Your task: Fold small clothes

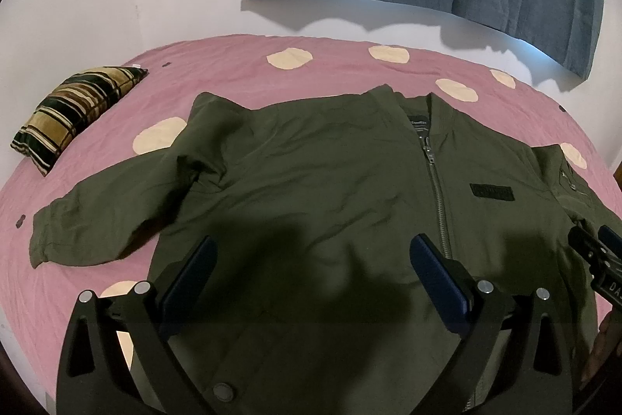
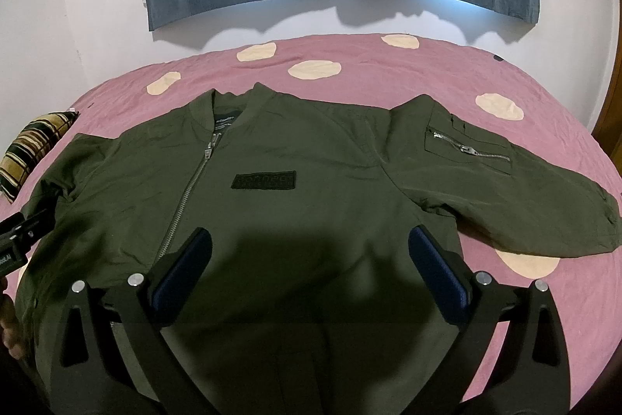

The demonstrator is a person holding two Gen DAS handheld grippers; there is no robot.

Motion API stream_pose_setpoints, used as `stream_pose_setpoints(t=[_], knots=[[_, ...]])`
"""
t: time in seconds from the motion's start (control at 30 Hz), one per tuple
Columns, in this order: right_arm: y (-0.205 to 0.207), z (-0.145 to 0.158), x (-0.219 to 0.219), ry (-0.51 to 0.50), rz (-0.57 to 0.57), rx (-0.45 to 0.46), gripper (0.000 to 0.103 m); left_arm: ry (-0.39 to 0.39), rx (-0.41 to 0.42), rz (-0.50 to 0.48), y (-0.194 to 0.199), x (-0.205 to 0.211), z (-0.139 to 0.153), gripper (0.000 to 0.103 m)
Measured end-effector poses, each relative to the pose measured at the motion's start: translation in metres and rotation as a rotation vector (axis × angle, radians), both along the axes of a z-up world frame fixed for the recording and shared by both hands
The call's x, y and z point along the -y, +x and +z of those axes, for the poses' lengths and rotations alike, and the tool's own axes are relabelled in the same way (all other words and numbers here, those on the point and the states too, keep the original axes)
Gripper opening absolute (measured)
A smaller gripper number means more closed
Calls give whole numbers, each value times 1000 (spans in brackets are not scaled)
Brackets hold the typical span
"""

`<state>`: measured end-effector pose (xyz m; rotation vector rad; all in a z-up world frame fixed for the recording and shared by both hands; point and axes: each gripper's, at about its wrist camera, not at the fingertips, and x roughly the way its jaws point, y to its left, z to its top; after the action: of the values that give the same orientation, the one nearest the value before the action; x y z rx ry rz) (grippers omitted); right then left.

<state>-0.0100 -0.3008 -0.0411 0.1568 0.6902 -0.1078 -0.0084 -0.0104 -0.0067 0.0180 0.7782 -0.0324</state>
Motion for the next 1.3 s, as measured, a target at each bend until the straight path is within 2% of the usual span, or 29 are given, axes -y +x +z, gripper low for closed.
stream_pose_setpoints(t=[0.6, 0.8, 0.93, 1.1, 1.3], knots=[[-2, -3, -1, 10, -3, -6, 101, -1, -7, -7, 1, 1, -3, 99], [-8, 1, 25, 97, -31, -8, 101, -14, -15, -18, 3, -1, -3, 99], [-25, 9, 72, 154, -115, 12, 101, -22, -19, 1, 5, -4, -4, 99], [-65, 14, 170, 271, -307, 50, 101, -24, -38, 29, 10, -13, -10, 99], [-133, -15, 300, 544, -588, 124, 101, -39, -45, 41, 16, -23, -12, 99]])
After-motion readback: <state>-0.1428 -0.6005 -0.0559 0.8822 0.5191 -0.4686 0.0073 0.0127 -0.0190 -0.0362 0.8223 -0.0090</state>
